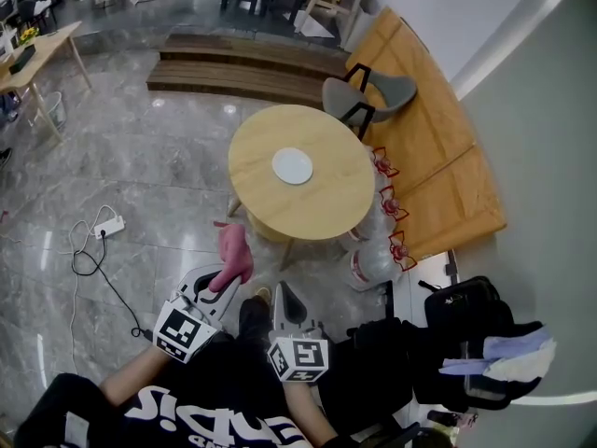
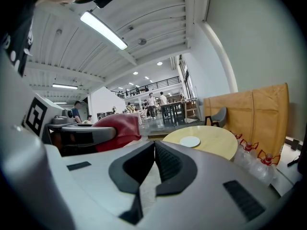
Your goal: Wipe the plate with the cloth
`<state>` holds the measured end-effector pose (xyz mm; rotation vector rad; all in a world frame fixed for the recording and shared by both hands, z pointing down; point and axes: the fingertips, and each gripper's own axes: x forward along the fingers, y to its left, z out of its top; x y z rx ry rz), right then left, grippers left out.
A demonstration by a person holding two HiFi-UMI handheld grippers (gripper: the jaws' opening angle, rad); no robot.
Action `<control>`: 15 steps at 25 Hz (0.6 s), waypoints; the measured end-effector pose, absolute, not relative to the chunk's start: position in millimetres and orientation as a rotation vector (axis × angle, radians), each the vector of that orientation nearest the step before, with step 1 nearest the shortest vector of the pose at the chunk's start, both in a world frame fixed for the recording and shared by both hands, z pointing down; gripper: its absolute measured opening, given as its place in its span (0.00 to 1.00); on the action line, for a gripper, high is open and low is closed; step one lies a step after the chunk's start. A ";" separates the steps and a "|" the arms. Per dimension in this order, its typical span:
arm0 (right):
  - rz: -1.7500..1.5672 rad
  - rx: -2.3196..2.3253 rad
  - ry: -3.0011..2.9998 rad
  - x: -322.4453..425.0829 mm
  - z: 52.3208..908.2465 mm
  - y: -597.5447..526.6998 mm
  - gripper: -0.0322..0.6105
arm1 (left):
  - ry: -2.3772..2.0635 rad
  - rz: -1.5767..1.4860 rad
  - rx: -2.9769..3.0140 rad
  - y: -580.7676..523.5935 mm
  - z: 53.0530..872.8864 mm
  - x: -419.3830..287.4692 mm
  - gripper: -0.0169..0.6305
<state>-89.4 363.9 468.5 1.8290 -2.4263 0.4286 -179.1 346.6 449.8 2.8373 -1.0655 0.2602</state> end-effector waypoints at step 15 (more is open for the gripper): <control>0.449 1.807 -2.421 -69.1 470.3 306.2 0.08 | -1.063 0.268 2.812 290.2 453.8 -156.8 0.11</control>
